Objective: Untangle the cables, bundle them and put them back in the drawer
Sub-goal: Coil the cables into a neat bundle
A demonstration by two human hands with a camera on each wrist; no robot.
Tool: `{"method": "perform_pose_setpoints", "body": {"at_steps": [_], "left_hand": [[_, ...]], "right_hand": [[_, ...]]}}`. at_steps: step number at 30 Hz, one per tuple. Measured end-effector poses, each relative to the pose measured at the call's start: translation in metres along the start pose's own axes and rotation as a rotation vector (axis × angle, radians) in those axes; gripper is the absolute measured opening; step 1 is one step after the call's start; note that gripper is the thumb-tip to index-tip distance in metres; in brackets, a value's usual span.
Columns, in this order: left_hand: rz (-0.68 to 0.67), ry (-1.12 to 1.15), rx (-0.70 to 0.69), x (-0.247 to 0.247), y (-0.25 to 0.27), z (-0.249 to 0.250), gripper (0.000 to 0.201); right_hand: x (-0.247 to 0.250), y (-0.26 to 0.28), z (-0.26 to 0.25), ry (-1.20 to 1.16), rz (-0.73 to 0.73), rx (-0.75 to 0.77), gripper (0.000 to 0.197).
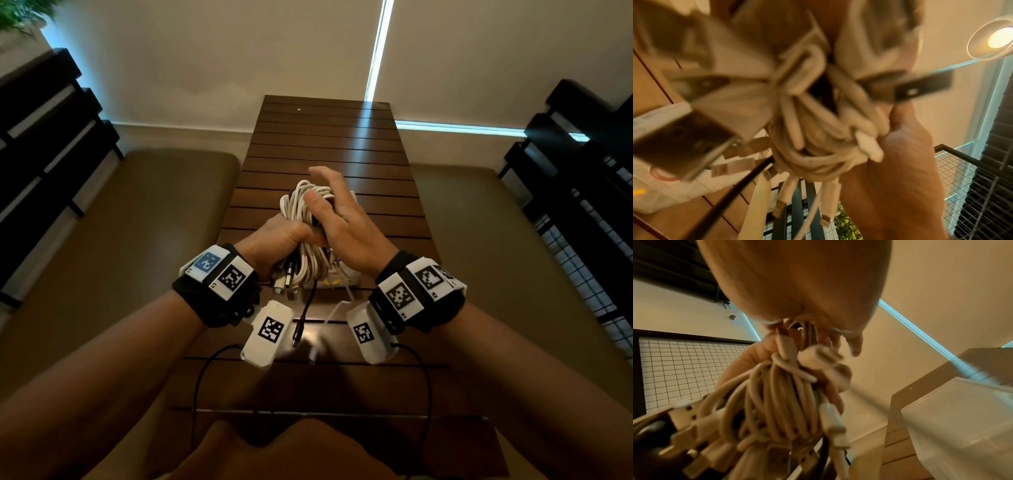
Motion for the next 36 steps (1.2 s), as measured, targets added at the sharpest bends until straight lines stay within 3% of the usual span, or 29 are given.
{"method": "perform_pose_setpoints", "body": {"at_steps": [5, 10, 15, 20, 24, 27, 31, 33, 36], "left_hand": [[0.008, -0.009, 0.014, 0.002, 0.0, -0.005, 0.023], [0.149, 0.084, 0.101, 0.009, 0.006, -0.033, 0.011], [0.147, 0.445, 0.208, 0.011, 0.001, -0.05, 0.017], [0.255, 0.61, 0.197, 0.029, 0.002, -0.045, 0.029], [0.331, 0.683, 0.151, 0.05, 0.0, -0.036, 0.037], [0.368, 0.696, 0.141, 0.053, -0.001, -0.038, 0.03], [0.456, 0.754, 0.1, 0.059, -0.003, -0.043, 0.032], [0.5, 0.758, 0.102, 0.065, -0.003, -0.048, 0.03], [0.61, 0.591, 0.077, 0.077, -0.001, -0.056, 0.02]], "right_hand": [[-0.007, 0.002, 0.015, -0.113, 0.009, -0.032, 0.045], [-0.016, 0.006, 0.029, -0.037, -0.115, -0.106, 0.052], [-0.03, 0.018, 0.061, -0.018, -0.205, -0.161, 0.054], [-0.012, 0.025, 0.083, -0.167, -0.116, -0.147, 0.027], [0.0, 0.028, 0.117, -0.096, 0.055, -0.151, 0.026], [-0.017, 0.034, 0.131, 0.019, -0.009, -0.265, 0.027], [-0.047, 0.051, 0.111, 0.272, -0.222, -0.212, 0.029], [-0.049, 0.055, 0.095, 0.363, -0.255, -0.13, 0.027], [-0.041, 0.056, 0.063, 0.391, -0.219, -0.038, 0.027]]}}
Point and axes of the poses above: each hand's wrist, its own y-axis away from the middle knuckle, its own x-axis out of the back of the hand, z = x × y, the point moved 9 cm from there along -y, towards the middle knuckle, and after that the axes turned 9 degrees about -x, right-handed, at the moved point
